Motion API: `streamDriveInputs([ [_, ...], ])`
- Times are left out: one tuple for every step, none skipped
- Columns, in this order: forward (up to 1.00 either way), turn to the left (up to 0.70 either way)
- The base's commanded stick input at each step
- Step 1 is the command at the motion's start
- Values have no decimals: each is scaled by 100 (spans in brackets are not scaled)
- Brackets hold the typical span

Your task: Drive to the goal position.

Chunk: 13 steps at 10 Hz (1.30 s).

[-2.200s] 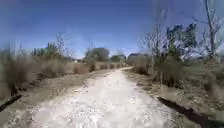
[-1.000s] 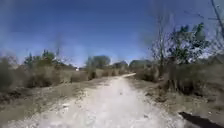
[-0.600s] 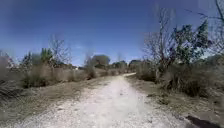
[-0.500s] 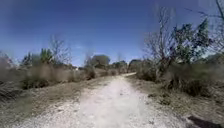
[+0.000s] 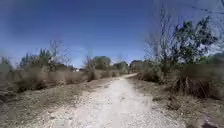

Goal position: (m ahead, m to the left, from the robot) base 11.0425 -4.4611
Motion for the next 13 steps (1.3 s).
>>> streamDriveInputs([
  [50, 0],
  [50, -32],
  [50, -50],
  [50, -50],
  [50, -50],
  [50, -16],
  [50, 0],
  [50, 0],
  [50, 0],
  [50, 0],
  [50, 0],
  [50, 0],
  [50, 0],
])
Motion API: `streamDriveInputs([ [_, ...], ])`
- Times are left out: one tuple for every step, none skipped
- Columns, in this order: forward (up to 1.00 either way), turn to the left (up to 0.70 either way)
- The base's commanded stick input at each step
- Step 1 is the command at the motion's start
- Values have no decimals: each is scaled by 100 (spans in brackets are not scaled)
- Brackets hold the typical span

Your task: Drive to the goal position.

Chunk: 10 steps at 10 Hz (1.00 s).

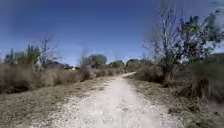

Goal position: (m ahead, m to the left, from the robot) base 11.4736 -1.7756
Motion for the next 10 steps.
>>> streamDriveInputs([
  [50, 0],
  [50, 0],
  [50, 0],
  [50, 0],
  [50, 0],
  [50, 0],
  [50, 0],
  [50, 0],
  [50, 0],
  [50, 0],
])
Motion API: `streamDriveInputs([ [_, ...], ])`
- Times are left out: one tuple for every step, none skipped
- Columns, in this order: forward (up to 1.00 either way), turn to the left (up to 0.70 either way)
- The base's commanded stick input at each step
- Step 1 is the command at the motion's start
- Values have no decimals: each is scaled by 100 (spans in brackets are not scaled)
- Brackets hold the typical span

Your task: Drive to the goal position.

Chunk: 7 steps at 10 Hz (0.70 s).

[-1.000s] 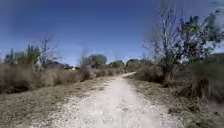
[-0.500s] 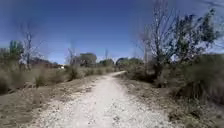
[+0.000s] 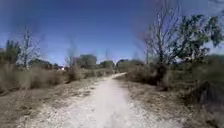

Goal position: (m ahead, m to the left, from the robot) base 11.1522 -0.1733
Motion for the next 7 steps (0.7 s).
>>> streamDriveInputs([
  [50, 0],
  [50, 0],
  [50, 0],
  [50, 0],
  [50, 0],
  [50, 0],
  [50, 0],
])
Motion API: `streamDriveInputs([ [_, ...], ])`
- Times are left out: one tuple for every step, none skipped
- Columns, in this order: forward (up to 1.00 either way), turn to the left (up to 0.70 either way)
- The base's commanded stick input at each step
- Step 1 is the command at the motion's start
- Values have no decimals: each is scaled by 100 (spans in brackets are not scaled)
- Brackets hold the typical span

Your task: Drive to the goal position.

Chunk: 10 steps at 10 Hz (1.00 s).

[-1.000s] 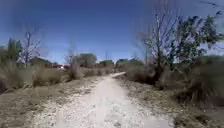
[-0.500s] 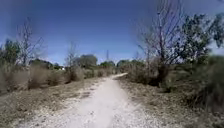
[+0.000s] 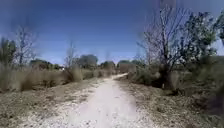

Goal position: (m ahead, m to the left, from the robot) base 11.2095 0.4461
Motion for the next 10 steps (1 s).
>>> streamDriveInputs([
  [50, 0],
  [50, 0],
  [50, 0],
  [50, 0],
  [50, 0],
  [50, 0],
  [50, 0],
  [50, 0],
  [50, 0],
  [50, 0],
])
